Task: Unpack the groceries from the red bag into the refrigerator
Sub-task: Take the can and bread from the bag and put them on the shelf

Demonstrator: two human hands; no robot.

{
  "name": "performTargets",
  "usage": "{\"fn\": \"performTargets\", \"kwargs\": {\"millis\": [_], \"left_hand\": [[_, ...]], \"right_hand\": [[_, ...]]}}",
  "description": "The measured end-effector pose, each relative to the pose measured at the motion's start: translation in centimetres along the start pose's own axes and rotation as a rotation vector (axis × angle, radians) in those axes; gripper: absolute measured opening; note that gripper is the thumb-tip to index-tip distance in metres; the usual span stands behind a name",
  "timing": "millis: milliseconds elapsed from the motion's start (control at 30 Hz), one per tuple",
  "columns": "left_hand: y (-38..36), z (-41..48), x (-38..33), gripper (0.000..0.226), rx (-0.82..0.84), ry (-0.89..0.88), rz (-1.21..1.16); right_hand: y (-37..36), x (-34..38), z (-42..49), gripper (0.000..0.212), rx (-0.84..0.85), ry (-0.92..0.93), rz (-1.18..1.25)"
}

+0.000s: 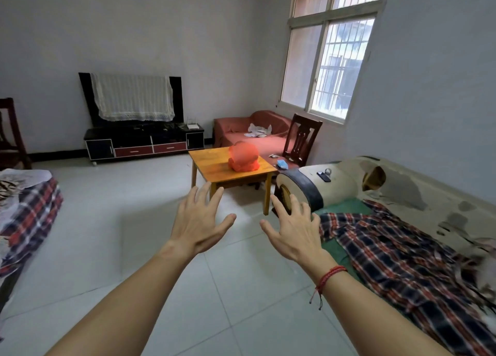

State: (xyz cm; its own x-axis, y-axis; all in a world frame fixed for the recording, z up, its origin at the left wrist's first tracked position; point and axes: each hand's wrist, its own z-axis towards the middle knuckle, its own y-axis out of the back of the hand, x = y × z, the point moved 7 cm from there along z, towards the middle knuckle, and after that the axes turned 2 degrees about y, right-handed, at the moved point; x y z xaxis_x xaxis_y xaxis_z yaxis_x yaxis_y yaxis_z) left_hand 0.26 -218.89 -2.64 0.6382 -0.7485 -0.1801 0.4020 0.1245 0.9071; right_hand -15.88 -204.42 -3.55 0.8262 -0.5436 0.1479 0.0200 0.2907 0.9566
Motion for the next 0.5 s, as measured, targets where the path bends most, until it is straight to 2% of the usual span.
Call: {"fn": "performTargets", "kwargs": {"millis": [167,500], "left_hand": [[-4.7,10.2,3.5,0.082,0.008,-0.029,0.041],[-12.5,27.3,7.2,0.082,0.054,-0.034,0.038]], "right_hand": [[-3.0,0.0,10.7,0.065,0.002,-0.013,-0.001],[-7.5,-2.5,28.4,0.070,0.004,-0.040,0.008]]}}
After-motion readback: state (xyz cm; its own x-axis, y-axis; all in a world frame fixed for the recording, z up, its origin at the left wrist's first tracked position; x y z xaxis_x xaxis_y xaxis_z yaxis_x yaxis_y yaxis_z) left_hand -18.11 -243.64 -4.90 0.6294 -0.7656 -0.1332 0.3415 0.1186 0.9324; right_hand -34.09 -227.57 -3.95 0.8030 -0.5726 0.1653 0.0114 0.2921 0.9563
